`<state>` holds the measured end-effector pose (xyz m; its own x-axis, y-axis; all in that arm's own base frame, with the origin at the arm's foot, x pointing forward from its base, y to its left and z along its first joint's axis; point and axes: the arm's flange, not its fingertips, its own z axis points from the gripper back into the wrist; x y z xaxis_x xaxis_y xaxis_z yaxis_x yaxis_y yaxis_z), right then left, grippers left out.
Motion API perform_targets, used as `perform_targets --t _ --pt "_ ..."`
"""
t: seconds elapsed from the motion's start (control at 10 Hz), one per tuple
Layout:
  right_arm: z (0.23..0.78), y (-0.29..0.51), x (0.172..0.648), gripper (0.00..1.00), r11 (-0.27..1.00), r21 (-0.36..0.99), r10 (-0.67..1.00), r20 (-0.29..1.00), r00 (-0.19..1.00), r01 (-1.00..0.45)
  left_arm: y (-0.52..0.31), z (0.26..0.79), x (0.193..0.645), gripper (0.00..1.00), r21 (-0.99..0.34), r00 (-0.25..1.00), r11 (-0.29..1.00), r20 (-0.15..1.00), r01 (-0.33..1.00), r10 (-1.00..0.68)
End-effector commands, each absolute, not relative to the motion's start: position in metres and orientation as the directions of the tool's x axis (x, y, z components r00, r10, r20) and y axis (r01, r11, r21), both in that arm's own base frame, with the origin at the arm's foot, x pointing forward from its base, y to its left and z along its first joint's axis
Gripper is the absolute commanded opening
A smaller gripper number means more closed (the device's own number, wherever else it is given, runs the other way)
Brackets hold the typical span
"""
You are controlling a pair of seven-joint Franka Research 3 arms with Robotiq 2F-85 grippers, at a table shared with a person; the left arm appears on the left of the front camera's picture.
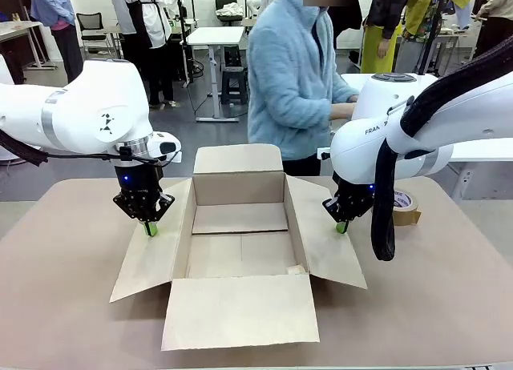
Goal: Wrap the clocks to prevent damage.
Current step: Once the human has placed the objects inside and stepped back, release both hands from the side flaps of the Package Box.
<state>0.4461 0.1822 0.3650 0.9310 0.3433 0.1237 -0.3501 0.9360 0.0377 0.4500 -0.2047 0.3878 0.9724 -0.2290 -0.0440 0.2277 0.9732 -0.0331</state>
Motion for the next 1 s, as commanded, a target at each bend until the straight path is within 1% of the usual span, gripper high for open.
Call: perform_targets --t 0.0,0.9 --pt "0.3643 0.1821 0.4461 0.01 0.94 0.045 0.33 0.122 0.936 -0.337 -0.2039 0.3904 0.4487 0.0 -0.032 0.974 0.974 -0.042 0.222 -0.224" --pt "0.3643 0.1821 0.4461 0.01 0.94 0.045 0.33 0.122 0.936 -0.337 -0.2039 0.3904 0.4487 0.0 -0.032 0.974 0.974 -0.042 0.222 -0.224"
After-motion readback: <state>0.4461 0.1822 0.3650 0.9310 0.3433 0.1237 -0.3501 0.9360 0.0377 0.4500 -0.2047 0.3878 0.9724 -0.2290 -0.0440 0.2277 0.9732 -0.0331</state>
